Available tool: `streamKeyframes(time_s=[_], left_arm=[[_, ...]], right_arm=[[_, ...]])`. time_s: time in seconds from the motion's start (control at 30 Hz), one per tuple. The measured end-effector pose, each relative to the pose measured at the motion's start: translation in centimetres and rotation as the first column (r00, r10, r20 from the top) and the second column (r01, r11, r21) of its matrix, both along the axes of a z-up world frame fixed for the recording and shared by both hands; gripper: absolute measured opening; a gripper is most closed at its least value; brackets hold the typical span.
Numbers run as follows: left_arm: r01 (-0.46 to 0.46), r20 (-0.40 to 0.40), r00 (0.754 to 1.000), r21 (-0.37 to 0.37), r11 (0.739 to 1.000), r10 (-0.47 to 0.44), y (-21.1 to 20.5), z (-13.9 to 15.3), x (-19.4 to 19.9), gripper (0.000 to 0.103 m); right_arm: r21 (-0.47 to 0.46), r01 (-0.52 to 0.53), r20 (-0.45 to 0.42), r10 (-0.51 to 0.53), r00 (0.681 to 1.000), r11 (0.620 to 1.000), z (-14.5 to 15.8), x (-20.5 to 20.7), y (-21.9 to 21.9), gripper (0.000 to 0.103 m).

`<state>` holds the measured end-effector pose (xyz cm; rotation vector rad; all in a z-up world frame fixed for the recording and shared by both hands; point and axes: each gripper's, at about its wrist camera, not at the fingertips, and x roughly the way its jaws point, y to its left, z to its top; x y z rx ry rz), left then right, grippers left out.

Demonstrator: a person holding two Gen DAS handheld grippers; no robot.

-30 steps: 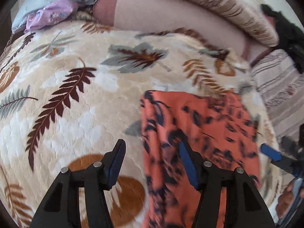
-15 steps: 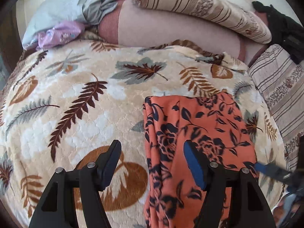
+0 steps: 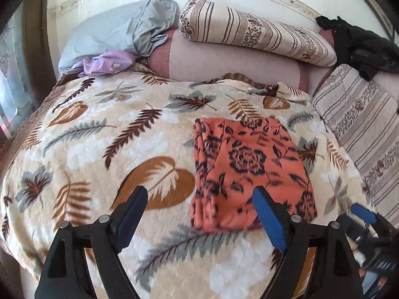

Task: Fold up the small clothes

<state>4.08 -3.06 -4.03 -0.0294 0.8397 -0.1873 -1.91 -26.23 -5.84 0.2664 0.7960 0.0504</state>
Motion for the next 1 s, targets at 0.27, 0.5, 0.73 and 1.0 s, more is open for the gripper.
streamKeyframes(time_s=[0.27,0.5,0.73,1.0], left_arm=[[-0.040,-0.097,0.994,0.051,0.998,0.044,2.6,-6.3,-10.0,0.097],[-0.051,0.056,0.997,0.092,0.995,0.046,1.4,-0.1,-9.4,0.098],[-0.039,0.095,0.995,0.043,0.998,0.035,-0.9,4.2,-7.4,0.103],[-0.083,0.074,0.995,0.137,0.987,0.074,-3.0,3.6,-6.2,0.103]], right_arm=[[0.024,0.036,-0.167,-0.032,0.985,0.999,-7.7,-10.6,3.5,0.103],[-0.197,0.117,0.027,-0.114,0.993,0.974,0.5,-8.7,2.7,0.103],[-0.215,0.137,0.014,-0.137,0.990,0.967,3.4,-6.9,2.1,0.103],[-0.239,0.124,0.003,-0.127,0.992,0.963,3.4,-7.0,2.0,0.103]])
